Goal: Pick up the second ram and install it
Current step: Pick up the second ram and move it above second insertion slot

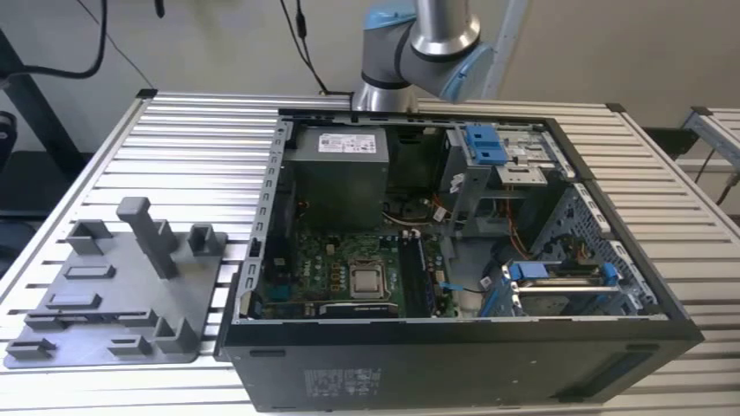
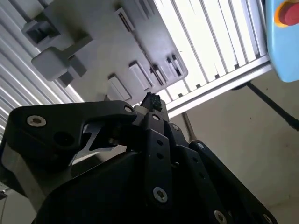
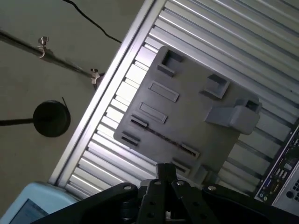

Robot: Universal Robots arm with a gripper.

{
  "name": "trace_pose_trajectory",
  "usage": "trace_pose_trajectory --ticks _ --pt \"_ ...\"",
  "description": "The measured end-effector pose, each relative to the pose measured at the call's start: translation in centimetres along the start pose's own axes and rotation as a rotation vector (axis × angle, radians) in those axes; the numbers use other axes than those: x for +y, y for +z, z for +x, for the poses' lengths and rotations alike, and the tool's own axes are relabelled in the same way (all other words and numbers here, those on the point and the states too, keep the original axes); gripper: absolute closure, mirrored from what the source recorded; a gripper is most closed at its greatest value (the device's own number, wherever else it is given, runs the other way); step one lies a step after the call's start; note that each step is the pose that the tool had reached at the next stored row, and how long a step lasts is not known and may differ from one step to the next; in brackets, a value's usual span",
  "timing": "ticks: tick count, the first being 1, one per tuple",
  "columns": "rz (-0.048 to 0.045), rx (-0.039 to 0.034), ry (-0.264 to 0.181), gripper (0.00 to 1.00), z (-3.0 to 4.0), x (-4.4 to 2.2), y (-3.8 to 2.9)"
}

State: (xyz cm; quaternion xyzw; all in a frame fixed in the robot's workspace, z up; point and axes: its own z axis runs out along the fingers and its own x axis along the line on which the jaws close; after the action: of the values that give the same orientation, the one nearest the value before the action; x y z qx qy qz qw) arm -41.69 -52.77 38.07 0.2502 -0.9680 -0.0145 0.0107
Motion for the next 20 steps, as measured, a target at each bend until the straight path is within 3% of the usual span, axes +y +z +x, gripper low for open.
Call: trace_pose_trajectory --ticks 7,13,20 --pt "0.0017 0.0029 -0.075 0.89 0.00 0.00 0.00" --pt "0.0018 0.0031 -0.083 0.89 0.00 0.00 0.01" --pt "0.0042 0.0065 -0.152 0.89 0.08 0.05 0.15"
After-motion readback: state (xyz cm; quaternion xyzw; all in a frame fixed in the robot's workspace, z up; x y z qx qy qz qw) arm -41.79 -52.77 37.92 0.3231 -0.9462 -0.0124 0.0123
